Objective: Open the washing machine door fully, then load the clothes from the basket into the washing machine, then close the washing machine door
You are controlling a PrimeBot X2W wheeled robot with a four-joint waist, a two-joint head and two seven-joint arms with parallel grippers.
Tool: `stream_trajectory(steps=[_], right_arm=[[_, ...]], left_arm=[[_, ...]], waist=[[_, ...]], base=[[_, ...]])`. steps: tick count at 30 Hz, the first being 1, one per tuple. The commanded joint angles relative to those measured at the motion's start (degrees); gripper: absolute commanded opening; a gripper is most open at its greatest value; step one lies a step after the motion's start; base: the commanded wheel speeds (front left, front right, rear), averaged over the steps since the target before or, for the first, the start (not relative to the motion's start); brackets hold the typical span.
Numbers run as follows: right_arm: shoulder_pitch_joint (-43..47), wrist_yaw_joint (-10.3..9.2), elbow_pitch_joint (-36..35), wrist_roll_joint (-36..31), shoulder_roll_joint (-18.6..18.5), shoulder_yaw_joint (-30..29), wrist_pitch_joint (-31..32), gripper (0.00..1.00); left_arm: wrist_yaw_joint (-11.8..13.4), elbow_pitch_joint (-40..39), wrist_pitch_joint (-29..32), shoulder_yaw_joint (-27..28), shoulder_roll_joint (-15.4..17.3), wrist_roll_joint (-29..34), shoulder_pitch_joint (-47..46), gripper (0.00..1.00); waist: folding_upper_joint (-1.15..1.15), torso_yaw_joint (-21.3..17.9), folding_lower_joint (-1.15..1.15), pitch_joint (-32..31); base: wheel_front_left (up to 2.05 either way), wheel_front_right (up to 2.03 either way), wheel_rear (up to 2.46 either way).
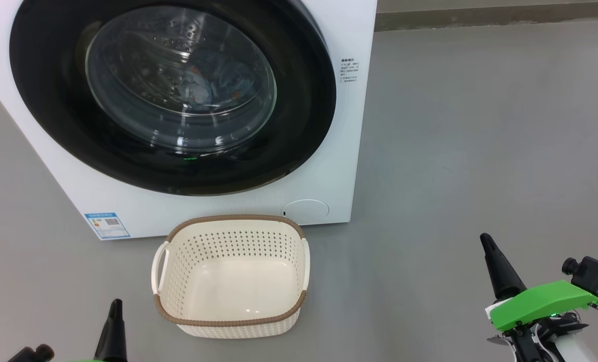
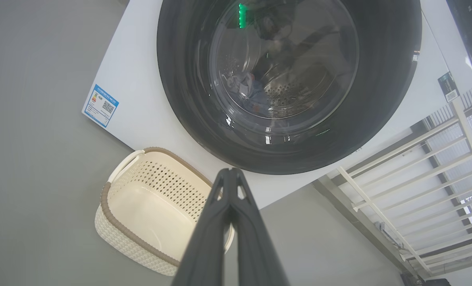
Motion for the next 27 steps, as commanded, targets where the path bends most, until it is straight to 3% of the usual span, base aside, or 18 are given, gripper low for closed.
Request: stream_trajectory(steps=[1, 27], right_arm=[[-0.7, -0.06, -1.7, 1.4, -0.2, -0.6, 0.6, 0.00], [0.1, -0.09, -3.0, 13.2, 2.4, -5.7, 4.9, 0.00]], left_arm=[[-0.6, -1.9, 0.4, 1.5, 0.5, -1.5, -2.5, 0.00], [-1.5, -2.5, 4.7, 4.6, -1.3, -13.6, -3.2, 0.00]], waist=[[0.00, 0.0, 0.00, 0.0], [0.00, 0.2, 0.00, 0.2]], base=[[0.00, 0.00, 0.00], [0.00, 0.00, 0.00]])
